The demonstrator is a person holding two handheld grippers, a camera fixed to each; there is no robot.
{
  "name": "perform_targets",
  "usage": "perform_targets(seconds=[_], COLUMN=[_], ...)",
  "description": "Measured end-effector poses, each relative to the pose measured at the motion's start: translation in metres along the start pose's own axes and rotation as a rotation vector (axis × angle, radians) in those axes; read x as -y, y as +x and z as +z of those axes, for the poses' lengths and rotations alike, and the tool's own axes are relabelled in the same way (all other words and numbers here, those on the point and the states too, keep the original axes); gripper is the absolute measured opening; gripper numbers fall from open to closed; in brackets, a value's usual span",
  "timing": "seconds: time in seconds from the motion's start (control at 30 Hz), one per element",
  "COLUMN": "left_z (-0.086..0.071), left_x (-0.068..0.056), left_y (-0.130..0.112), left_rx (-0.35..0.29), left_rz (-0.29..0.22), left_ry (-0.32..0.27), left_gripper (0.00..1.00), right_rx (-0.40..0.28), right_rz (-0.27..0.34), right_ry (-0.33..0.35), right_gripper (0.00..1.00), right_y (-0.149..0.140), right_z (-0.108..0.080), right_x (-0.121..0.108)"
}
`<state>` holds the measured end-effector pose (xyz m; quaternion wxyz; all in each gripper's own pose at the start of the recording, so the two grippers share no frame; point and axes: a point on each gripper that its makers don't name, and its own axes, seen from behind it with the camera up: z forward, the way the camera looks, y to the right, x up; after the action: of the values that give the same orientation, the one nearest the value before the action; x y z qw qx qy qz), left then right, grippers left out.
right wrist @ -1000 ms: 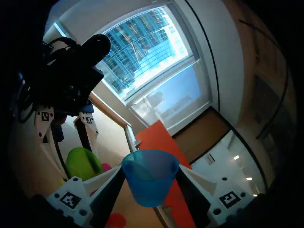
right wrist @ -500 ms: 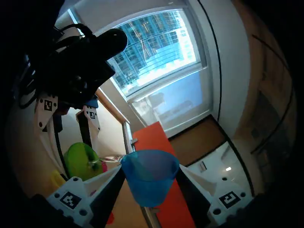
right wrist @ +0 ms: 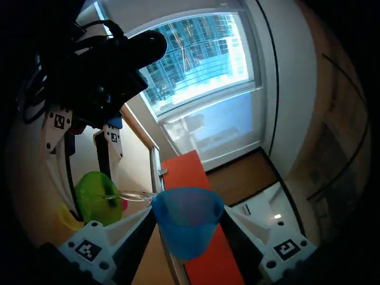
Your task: Pour water
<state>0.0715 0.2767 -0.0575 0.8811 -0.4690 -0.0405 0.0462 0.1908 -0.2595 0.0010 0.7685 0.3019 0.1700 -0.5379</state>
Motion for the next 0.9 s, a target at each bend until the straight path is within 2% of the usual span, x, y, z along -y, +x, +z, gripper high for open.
perform_targets(seconds=[0.9], left_z=[0.005], left_x=[-0.001], left_y=[-0.001], left_rx=[0.009], left_rz=[-0.002], left_ry=[-0.003], left_gripper=[0.86], right_rx=[-0.003], right_rz=[-0.092], right_ry=[-0.034], right_gripper=[0.89], right_y=[-0.001], right_z=[-0.001], right_x=[-0.016])
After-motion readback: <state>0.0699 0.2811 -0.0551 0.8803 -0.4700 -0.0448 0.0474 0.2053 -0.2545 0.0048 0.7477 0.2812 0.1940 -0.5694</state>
